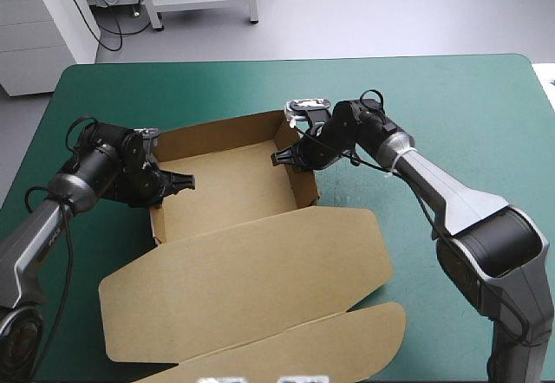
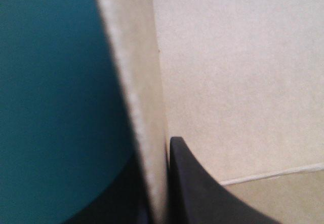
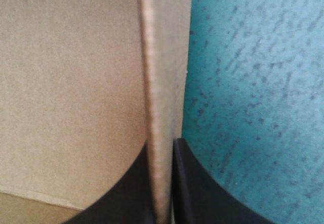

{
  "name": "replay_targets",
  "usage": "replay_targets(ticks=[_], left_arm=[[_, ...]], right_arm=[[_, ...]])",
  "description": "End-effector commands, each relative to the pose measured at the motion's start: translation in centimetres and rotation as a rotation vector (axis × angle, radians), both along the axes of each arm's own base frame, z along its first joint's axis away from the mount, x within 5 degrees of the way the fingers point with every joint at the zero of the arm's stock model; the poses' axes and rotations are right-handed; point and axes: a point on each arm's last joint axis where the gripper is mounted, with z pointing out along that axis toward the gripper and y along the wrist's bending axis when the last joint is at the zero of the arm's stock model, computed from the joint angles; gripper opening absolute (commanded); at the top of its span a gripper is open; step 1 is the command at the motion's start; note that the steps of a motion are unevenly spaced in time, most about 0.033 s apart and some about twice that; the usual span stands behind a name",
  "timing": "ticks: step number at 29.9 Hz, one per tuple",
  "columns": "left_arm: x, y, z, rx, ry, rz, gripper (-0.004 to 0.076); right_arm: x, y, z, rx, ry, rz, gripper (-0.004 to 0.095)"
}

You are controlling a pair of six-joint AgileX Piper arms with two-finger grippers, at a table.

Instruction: Fold the box

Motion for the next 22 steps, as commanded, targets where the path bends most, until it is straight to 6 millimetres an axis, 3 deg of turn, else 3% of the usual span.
replay_targets(ticks=[1, 7, 13, 22], left_arm=[[1.7, -1.2, 2.2, -0.038, -0.094, -0.076, -0.0010], [5.3, -3.6, 3.3, -0.041, -0.074, -0.167, -0.0010], [8.3, -7.0, 4.2, -0.031, -0.075, -0.272, -0.0010], [9.3, -11.9, 0.8, -0.044, -0.011, -0.419, -0.0010]], right_arm=[[-1.2, -0.5, 4.5, 0.051, -0.086, 0.009, -0.0019], [-1.7, -4.3, 6.8, -0.084, -0.115, -0.054, -0.0019], [-1.0, -8.8, 6.3, -0.187, -0.012, -0.142, -0.0019], [0.3, -9.9, 3.5, -0.280, 0.072, -0.168, -0.0019]])
